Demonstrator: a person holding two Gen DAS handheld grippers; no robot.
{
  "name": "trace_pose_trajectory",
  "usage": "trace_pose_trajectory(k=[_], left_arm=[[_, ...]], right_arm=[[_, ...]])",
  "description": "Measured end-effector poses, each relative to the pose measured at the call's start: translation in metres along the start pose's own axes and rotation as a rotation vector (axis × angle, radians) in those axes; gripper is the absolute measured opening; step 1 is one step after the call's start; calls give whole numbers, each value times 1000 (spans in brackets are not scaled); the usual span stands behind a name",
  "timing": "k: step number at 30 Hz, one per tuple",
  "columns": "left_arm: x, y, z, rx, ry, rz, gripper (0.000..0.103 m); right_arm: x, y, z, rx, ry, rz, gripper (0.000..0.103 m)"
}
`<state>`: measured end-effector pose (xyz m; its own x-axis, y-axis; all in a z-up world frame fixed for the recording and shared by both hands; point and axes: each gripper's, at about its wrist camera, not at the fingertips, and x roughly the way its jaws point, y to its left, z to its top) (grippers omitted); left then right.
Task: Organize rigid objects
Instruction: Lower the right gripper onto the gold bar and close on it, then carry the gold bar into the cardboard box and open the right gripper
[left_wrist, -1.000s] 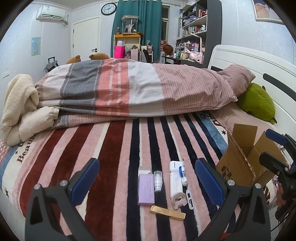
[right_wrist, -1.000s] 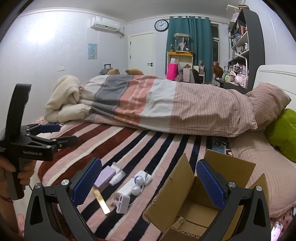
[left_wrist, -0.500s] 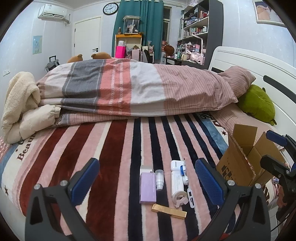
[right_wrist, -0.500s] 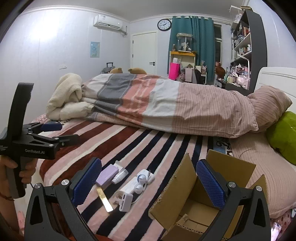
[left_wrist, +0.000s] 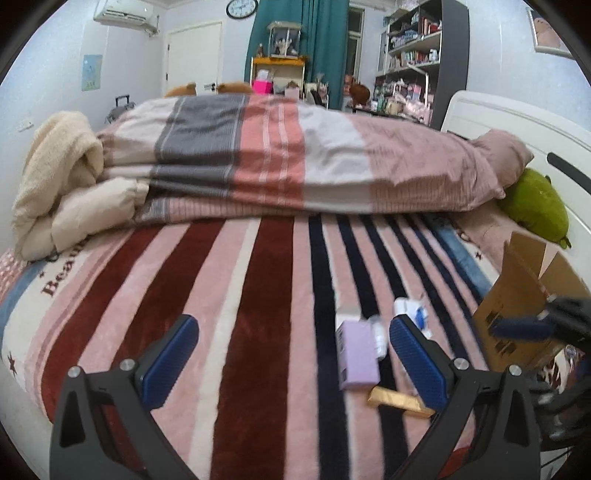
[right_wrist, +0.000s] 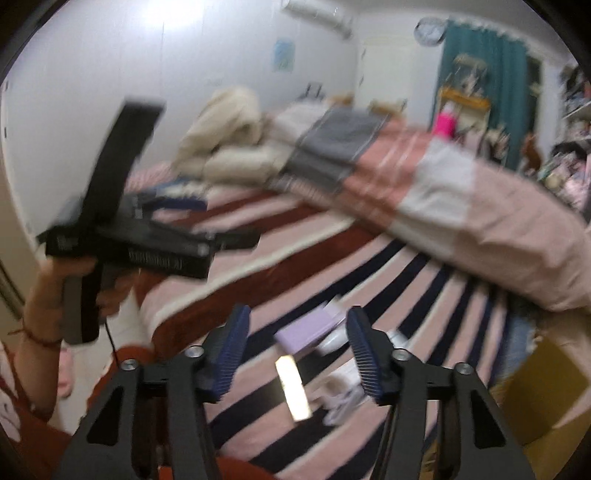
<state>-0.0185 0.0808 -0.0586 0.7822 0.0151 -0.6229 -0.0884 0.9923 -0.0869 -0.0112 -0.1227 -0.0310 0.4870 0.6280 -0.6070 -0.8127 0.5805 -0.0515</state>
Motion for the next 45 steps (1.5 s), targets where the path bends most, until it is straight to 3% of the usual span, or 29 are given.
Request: trace_pose_trajectory(k=[2, 9, 12, 15, 18, 21, 25, 27, 30, 33, 36, 39, 43, 45], left_arm=[[7, 7, -8, -3, 11, -11, 102], [21, 10, -21, 47, -8, 22, 102], [23, 10, -24, 75, -6, 32, 103], [27, 10, -27, 86, 13, -4, 103], [36, 7, -30, 106, 69, -71, 103], [39, 1, -30, 107, 108, -198, 102], [37, -12, -20, 72, 125, -371, 102], [35, -22, -11, 71, 126, -423, 102], [34, -32, -1, 68, 120, -404, 102], [34, -34, -2, 78, 121, -339, 102], [37, -33, -13, 95, 156, -298, 102], [41, -26, -23, 87, 177, -287, 102], [42, -22, -30, 76, 182, -298, 102], [43, -23, -31, 76, 183, -299, 102]], right_arm=[[27, 0, -12, 11, 84, 30, 38], [97, -8, -65, 49, 306, 76, 34], [111, -16, -74, 65, 355, 83, 33], [120, -23, -75, 79, 370, 123, 19], [124, -24, -74, 59, 379, 145, 16], [121, -17, -68, 30, 366, 130, 13], [94, -15, -52, 23, 273, 102, 13], [76, -16, -44, 20, 218, 88, 13], [53, -14, -32, -15, 179, 57, 13], [63, -17, -42, -25, 276, 37, 13], [79, -22, -64, 13, 326, 70, 14], [80, -22, -73, 9, 329, 73, 14], [93, -22, -86, 17, 452, 64, 14], [95, -21, -93, 8, 452, 55, 14]])
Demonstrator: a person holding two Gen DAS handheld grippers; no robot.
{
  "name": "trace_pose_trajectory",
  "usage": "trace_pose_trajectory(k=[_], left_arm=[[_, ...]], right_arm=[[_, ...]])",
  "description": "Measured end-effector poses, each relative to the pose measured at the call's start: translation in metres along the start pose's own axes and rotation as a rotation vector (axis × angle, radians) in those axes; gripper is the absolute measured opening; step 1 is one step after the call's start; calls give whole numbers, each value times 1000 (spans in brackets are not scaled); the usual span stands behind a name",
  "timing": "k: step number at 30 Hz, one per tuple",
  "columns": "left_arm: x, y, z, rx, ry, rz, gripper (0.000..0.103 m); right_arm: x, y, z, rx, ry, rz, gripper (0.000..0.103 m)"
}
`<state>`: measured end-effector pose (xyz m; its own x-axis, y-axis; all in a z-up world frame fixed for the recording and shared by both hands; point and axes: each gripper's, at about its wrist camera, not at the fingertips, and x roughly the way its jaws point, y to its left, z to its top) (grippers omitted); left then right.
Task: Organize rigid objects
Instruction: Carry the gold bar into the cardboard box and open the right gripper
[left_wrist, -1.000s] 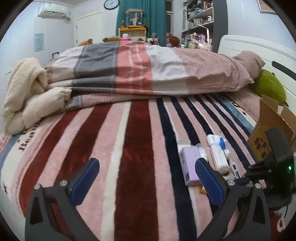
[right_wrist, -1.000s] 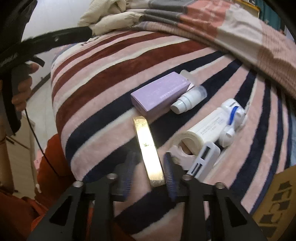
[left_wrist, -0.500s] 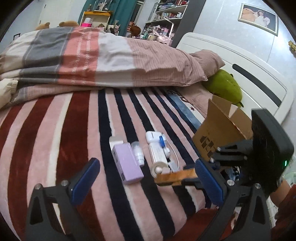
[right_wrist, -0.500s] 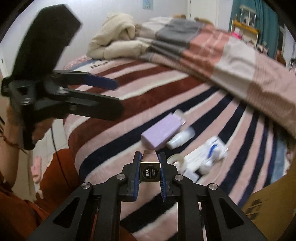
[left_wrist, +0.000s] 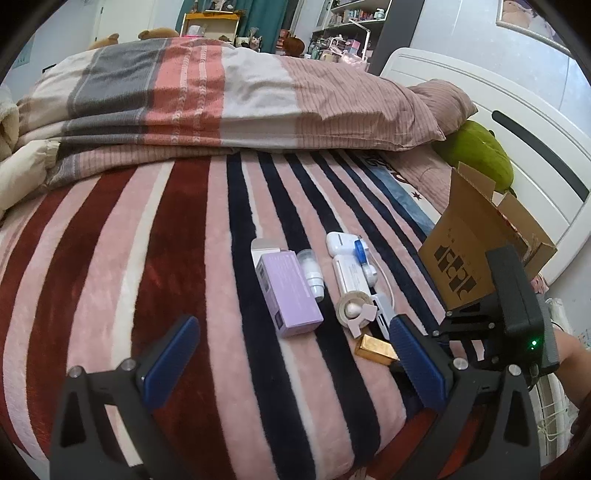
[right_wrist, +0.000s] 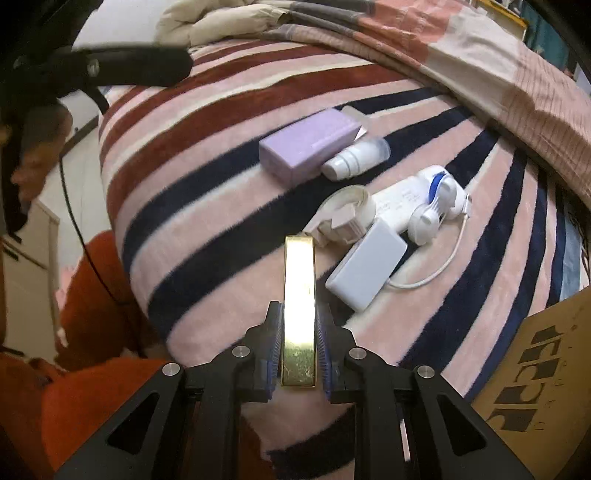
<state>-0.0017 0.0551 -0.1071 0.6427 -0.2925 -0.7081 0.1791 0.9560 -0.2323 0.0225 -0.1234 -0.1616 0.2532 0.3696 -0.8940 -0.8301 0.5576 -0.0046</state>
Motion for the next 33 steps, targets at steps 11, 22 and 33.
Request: trace_pose_trajectory(k=[11, 22, 33], left_arm=[[-12, -9, 5, 18, -11, -94, 102], [-27, -82, 82, 123, -66, -341, 35], [33, -214, 145, 313, 29, -452, 35]], right_arm=[[-20, 7, 19, 7, -118, -20, 13], [-137, 1, 39, -6, -456, -57, 13], [-197, -87, -15, 250, -504, -193, 13]])
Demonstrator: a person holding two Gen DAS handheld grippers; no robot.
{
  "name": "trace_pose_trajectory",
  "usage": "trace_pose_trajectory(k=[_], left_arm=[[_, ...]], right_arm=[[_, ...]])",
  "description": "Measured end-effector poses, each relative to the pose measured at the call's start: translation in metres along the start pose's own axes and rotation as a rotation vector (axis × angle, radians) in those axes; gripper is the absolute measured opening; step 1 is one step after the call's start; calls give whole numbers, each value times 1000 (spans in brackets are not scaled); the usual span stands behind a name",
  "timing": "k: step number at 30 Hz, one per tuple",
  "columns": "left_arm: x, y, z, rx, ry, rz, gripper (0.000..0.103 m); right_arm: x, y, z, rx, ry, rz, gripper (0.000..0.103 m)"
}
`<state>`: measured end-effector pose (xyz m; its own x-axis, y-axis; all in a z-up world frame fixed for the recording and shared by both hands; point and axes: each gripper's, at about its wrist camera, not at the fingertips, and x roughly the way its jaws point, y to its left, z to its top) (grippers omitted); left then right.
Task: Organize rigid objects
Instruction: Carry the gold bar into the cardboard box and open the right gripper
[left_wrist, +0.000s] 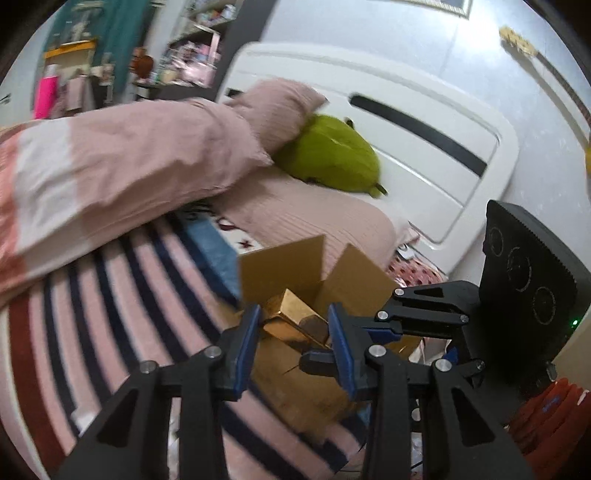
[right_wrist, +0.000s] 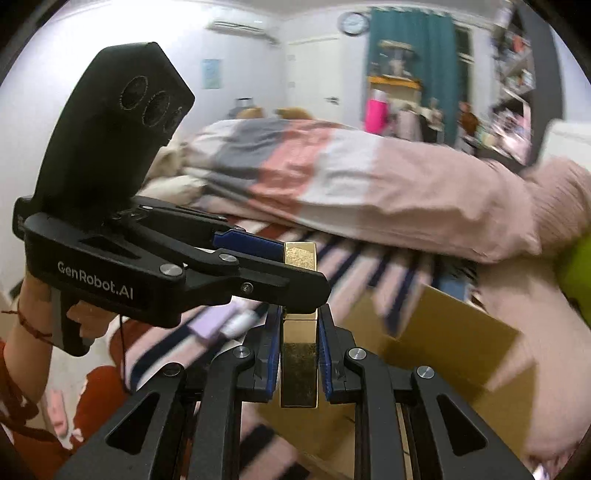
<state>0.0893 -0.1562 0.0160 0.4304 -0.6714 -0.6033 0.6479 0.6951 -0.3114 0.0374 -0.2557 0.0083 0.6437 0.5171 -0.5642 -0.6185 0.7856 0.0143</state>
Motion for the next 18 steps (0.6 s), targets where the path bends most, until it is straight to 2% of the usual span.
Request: trace_pose_trajectory(k=[4, 7, 8, 9, 10, 11, 12, 13, 18], left_arm=[[52, -16, 14, 18, 112, -27, 35], [74, -20, 13, 32, 169, -12, 37], [77, -21, 13, 39, 181, 11, 42], [79, -22, 12, 45, 186, 34, 57], [75, -22, 11, 51, 173, 57, 69], [69, -21, 9, 52, 159, 66, 74], [62, -18, 9, 49, 142, 77, 80], [54, -15, 9, 41, 124, 86, 82], [4, 12, 0, -18, 38, 149, 86]], right_arm=[[-6, -40, -13, 92, 72, -64, 13], [-1, -59, -24, 129, 146, -98, 13], [-1, -62, -30, 136, 165, -107, 14], [1, -64, -32, 142, 181, -116, 14], [2, -65, -35, 144, 197, -126, 18], [5, -65, -36, 142, 216, -133, 29], [8, -66, -35, 138, 222, -137, 33], [8, -64, -34, 131, 220, -139, 39], [4, -44, -23, 94, 162, -99, 43]])
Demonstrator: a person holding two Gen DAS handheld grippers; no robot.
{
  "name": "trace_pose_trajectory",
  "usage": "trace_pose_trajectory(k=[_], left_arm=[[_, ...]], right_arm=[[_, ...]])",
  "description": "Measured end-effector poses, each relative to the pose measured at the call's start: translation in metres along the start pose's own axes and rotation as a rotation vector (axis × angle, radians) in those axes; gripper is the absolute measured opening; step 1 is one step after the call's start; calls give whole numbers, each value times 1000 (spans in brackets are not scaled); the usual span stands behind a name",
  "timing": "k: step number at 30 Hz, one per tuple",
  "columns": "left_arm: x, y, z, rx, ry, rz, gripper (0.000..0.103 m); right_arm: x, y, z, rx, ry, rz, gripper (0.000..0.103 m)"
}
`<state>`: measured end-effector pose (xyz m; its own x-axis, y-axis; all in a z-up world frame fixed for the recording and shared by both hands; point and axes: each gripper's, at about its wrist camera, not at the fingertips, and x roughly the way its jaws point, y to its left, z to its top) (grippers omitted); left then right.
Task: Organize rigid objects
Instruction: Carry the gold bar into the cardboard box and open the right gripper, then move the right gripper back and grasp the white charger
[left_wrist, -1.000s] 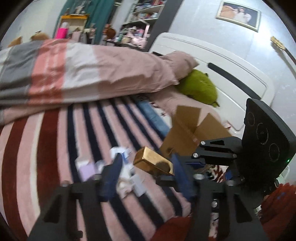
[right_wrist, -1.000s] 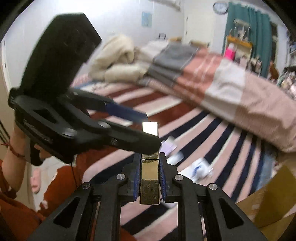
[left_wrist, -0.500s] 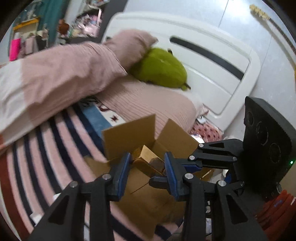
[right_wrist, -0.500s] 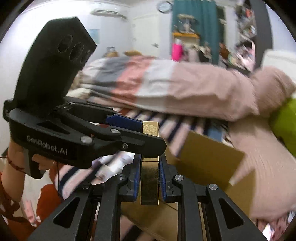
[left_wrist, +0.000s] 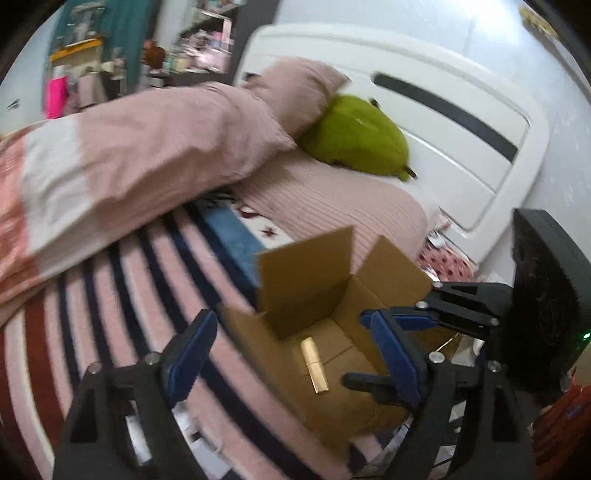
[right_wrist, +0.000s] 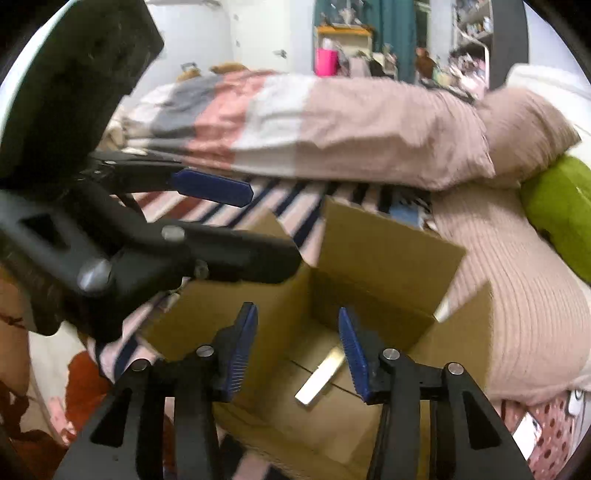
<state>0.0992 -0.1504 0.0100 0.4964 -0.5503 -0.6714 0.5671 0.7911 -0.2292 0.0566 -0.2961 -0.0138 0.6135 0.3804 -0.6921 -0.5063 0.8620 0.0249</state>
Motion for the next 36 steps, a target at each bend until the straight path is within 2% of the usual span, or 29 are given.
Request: trace_pose_trajectory(k=[4, 7, 10, 14, 16, 18, 21, 24, 26, 29, 30, 31, 32, 33, 36], left_arm=[[-52, 42, -28, -67, -76, 103, 90], [-79, 71, -53, -116, -99, 180, 91], [-102, 101, -86, -162, -106, 269, 91], [-114, 124, -127, -207, -94, 317, 91], [-114, 131, -146, -228, -83, 316, 91], [-117, 140, -162, -249, -77, 308, 91], [-115, 145, -176, -273, -70, 297, 91], [-112, 145, -183, -286, -67, 291, 91], [-112, 144, -185, -291, -65, 283, 91], [-110, 143, -185, -295, -64, 280, 91], [-109, 143, -185, -297, -63, 280, 91], [-108, 142, -185, -298, -61, 280, 91], [-107, 142, -185, -298, -59, 279, 91], [-107, 142, -185, -296, -56, 279, 91], [-104, 139, -184, -288, -56, 267, 91]], right_arm=[[-11, 45, 11, -87, -93, 95, 43], [-7, 90, 21, -175, -108, 218, 43], [10, 132, 22, -254, -73, 299, 43], [51, 170, 9, -269, 35, 335, 43], [78, 176, -2, -252, 105, 313, 44], [102, 172, -12, -234, 163, 256, 44], [133, 153, -30, -193, 241, 127, 46], [159, 129, -44, -97, 307, 94, 46], [168, 117, -49, -37, 317, 83, 46], [174, 105, -51, 54, 309, 164, 46], [176, 103, -50, 59, 304, 167, 46], [177, 104, -49, 48, 300, 159, 44], [179, 104, -49, 34, 300, 145, 29], [179, 104, -50, 26, 300, 125, 25], [169, 106, -49, 23, 282, 104, 24]])
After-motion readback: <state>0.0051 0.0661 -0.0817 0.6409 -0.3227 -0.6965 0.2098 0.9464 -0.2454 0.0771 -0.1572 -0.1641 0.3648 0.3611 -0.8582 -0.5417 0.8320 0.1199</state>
